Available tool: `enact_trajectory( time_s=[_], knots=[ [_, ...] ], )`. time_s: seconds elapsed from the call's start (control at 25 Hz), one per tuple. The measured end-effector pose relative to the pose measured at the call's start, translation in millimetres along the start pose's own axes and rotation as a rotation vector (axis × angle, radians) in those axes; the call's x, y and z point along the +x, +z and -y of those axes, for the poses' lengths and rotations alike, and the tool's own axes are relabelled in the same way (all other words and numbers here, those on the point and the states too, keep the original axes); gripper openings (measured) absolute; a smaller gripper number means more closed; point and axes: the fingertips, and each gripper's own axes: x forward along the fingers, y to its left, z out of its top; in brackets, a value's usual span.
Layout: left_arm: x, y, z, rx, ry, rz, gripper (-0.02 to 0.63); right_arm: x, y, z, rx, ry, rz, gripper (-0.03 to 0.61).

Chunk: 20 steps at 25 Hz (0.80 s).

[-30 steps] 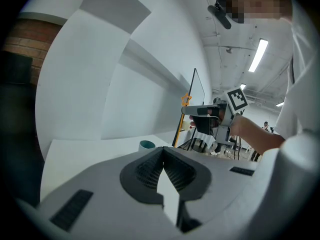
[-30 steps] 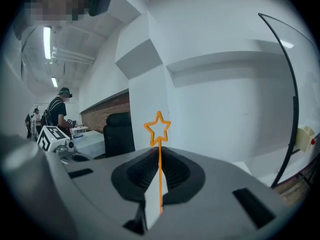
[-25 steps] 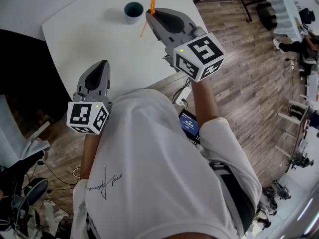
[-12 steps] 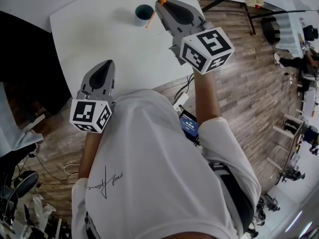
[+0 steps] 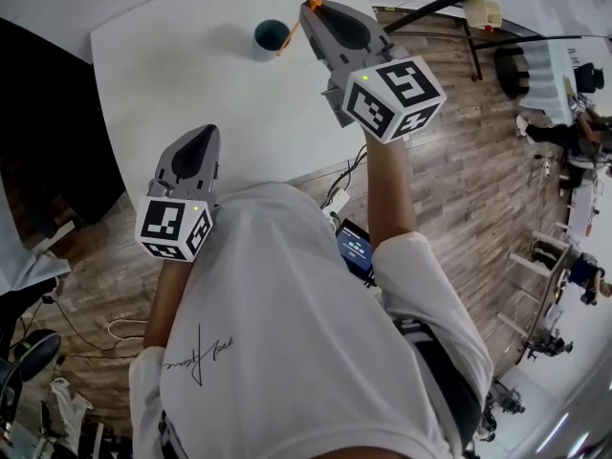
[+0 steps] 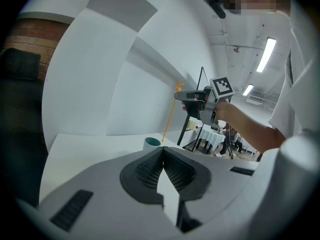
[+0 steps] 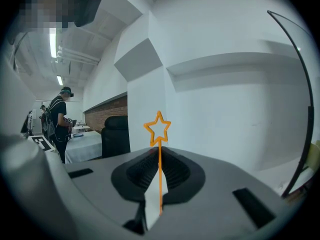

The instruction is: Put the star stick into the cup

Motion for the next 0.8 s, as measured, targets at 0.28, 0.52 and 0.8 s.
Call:
enact_trajectory(
  time_s=[0.28, 0.52, 0.8],
  knots=[
    [11.3, -2.1, 1.8, 0.002, -0.020, -0.024, 0.009, 8.0, -2.3, 13.1, -0.005, -0.028, -0.007, 0.015],
    [6.6, -5.9, -2.6, -0.013, -0.021, -0.040, 0.009, 20.3, -9.7, 9.7, 0.007, -0.028, -0.025, 0.015],
    [6.9, -7.4, -8.0, -0.030, -0.021, -0.052, 0.009, 28.3, -23.5, 21.2, 0.036, -0.054, -0.053, 0.015]
  ],
)
